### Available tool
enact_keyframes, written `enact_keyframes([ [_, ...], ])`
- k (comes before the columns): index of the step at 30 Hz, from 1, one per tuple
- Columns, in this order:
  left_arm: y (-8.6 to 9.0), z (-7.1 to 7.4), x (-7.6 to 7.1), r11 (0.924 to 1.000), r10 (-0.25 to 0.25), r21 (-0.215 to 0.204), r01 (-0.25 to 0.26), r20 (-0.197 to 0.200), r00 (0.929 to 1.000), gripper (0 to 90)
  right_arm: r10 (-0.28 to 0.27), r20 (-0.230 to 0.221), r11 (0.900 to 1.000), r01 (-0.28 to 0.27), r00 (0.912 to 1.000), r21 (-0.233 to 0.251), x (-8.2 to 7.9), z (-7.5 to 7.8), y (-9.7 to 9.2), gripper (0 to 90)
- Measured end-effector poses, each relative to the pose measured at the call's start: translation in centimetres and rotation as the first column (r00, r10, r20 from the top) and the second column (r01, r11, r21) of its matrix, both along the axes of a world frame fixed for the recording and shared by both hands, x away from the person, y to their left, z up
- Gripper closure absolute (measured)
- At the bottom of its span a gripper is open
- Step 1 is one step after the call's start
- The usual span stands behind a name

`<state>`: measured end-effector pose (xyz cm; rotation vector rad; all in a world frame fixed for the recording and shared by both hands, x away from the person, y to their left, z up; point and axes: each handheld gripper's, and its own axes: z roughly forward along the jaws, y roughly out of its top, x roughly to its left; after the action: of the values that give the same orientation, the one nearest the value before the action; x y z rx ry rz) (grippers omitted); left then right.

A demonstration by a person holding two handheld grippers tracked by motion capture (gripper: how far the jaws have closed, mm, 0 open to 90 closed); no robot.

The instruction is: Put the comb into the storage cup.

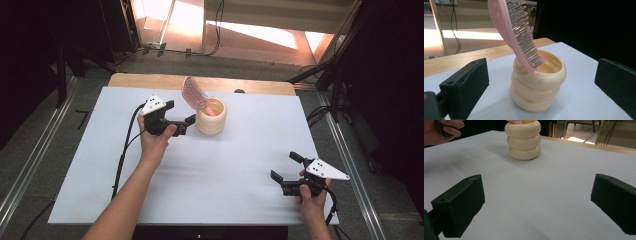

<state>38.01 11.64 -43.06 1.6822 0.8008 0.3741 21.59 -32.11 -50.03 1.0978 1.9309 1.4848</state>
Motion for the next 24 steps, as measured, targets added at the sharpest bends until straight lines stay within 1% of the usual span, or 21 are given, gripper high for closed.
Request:
enact_keyframes([
  [6, 0.7, 0.0, -0.7, 1.0, -0.002, 0.008, 0.002, 0.014, 0.9999, 0.0, 0.002, -0.003, 1.0, -0.002, 1.0, -0.002, 0.0, 0.0, 0.1, 0.0],
  [10, 1.1, 0.0, -1.6, 0.9997, -0.01, 0.021, 0.01, 0.028, 0.9996, 0.0, 0.001, -0.003, 1.0, -0.001, 1.0, -0.002, 0.0, 0.0, 0.1, 0.0],
  [11, 1.2, -0.1, -1.8, 0.9997, -0.014, 0.018, 0.014, 0.031, 0.9994, 0.0, 0.001, -0.002, 1.0, -0.001, 1.0, -0.002, 0.0, 0.0, 0.1, 0.0],
  [13, 1.3, -0.1, -2.0, 0.9997, -0.013, 0.02, 0.012, 0.033, 0.9994, 0.0, 0.001, -0.003, 1.0, -0.001, 1.0, -0.003, 0.0, 0.0, 0.1, 0.0],
  [15, 1.7, -0.2, -2.5, 0.9996, -0.01, 0.028, 0.009, 0.04, 0.9992, 0.0, 0.001, -0.002, 1.0, -0.001, 1.0, -0.004, 0.0, 0.0, 0.1, 0.0],
  [16, 1.7, -0.2, -2.5, 0.9996, -0.01, 0.028, 0.009, 0.04, 0.9992, 0.0, 0.001, -0.002, 1.0, -0.001, 1.0, -0.005, 0.0, 0.0, 0.1, 0.0],
  [19, 2.3, -0.4, -3.2, 0.9993, -0.007, 0.038, 0.005, 0.045, 0.9989, 0.0, 0.002, -0.001, 1.0, -0.002, 1.0, -0.006, 0.0, 0.0, 0.2, 0.0],
  [20, 2.3, -0.4, -3.2, 0.9993, -0.007, 0.038, 0.005, 0.045, 0.9989, 0.0, 0.002, -0.003, 1.0, -0.002, 1.0, -0.004, 0.0, 0.0, 0.2, 0.0],
  [21, 2.4, -0.4, -3.4, 0.9991, -0.006, 0.041, 0.004, 0.046, 0.9989, 0.0, 0.002, -0.003, 1.0, -0.002, 1.0, -0.004, 0.0, 0.0, 0.2, 0.0],
  [23, 2.7, -0.5, -3.9, 0.9977, -0.001, 0.067, -0.004, 0.064, 0.9979, 0.0, 0.002, -0.004, 1.0, -0.002, 1.0, -0.004, 0.0, 0.0, 0.2, 0.0],
  [24, 2.7, -0.5, -3.9, 0.9977, -0.001, 0.067, -0.004, 0.064, 0.9979, 0.0, 0.001, -0.001, 1.0, -0.001, 1.0, -0.005, 0.0, 0.0, 0.2, 0.0],
])
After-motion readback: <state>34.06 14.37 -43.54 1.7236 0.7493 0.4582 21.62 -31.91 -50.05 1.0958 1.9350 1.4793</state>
